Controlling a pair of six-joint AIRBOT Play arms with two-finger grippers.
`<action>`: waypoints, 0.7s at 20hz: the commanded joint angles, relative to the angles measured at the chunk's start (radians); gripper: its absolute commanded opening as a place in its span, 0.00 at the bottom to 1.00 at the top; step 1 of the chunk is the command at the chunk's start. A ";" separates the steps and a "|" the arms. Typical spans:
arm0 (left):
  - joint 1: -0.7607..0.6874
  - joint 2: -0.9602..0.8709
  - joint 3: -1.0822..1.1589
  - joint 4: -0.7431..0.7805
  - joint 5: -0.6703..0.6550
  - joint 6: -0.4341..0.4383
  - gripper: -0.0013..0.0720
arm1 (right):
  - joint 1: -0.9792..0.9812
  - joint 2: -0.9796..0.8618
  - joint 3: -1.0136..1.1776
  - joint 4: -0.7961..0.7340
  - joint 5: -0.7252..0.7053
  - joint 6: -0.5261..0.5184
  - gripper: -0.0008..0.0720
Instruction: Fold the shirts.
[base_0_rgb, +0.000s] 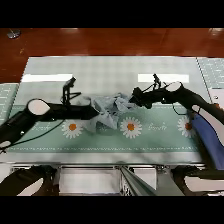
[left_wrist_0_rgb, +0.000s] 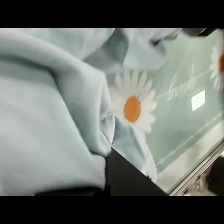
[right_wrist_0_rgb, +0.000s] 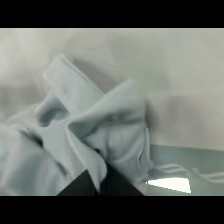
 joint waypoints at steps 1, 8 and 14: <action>0.186 0.064 0.175 0.010 -0.091 0.020 0.06 | -0.032 0.017 0.197 -0.060 0.140 -0.023 0.04; 0.597 0.141 0.840 0.011 -0.207 0.016 0.06 | -0.120 0.411 0.791 -0.462 0.259 0.099 0.04; 0.734 0.310 1.017 0.041 -0.394 0.016 0.06 | -0.119 0.850 0.797 -0.663 0.394 0.097 0.04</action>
